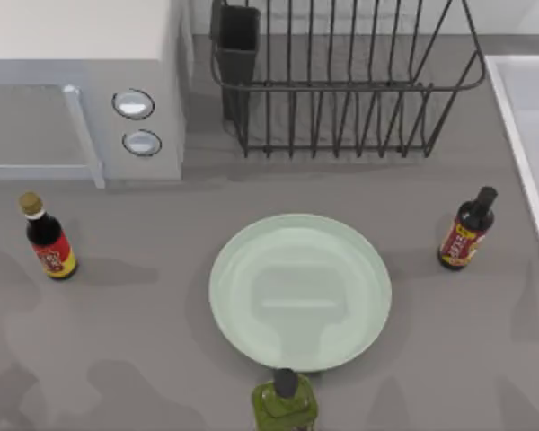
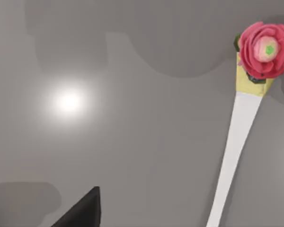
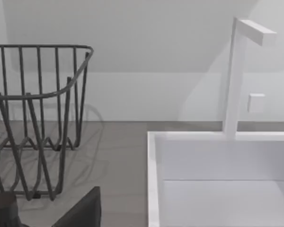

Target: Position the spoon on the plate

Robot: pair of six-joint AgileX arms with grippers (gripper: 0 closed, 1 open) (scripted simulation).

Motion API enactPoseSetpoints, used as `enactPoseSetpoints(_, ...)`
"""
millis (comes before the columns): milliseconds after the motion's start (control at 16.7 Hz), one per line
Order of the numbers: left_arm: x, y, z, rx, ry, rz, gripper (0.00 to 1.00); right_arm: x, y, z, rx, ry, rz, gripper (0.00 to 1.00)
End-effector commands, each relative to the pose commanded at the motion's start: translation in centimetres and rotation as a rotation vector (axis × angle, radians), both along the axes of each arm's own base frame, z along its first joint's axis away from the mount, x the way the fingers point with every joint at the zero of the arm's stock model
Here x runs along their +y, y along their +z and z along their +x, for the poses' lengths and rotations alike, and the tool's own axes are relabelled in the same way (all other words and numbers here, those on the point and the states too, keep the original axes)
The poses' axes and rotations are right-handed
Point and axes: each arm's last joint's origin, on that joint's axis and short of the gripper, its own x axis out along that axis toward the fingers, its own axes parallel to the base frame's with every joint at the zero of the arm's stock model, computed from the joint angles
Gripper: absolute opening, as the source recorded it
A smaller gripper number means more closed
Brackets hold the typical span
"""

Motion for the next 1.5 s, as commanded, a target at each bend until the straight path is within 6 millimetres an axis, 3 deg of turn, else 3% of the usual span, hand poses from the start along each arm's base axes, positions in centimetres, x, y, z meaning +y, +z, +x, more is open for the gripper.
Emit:
enactPoseSetpoints(300,2.4,0.0,2.4,0.244,-0.157,-0.051,1.00,0.0,0.0,0.0,0.000,0.000,0.000,1.00)
enactPoseSetpoints(780,2.7,-0.4,2.8,0.274,-0.182,-0.063,1.00,0.0,0.0,0.0,0.000,0.000,0.000,1.00)
enactPoseSetpoints(960,2.9,-2.6,3.1,0.276,-0.180,-0.065,1.00,0.0,0.0,0.0,0.000,0.000,0.000,1.00)
enactPoseSetpoints(1260,2.9,-8.1,3.2,0.267,-0.180,-0.060,1.00,0.0,0.0,0.0,0.000,0.000,0.000,1.00)
enactPoseSetpoints(1500,2.8,-10.0,2.8,0.273,-0.180,-0.063,1.00,0.0,0.0,0.0,0.000,0.000,0.000,1.00)
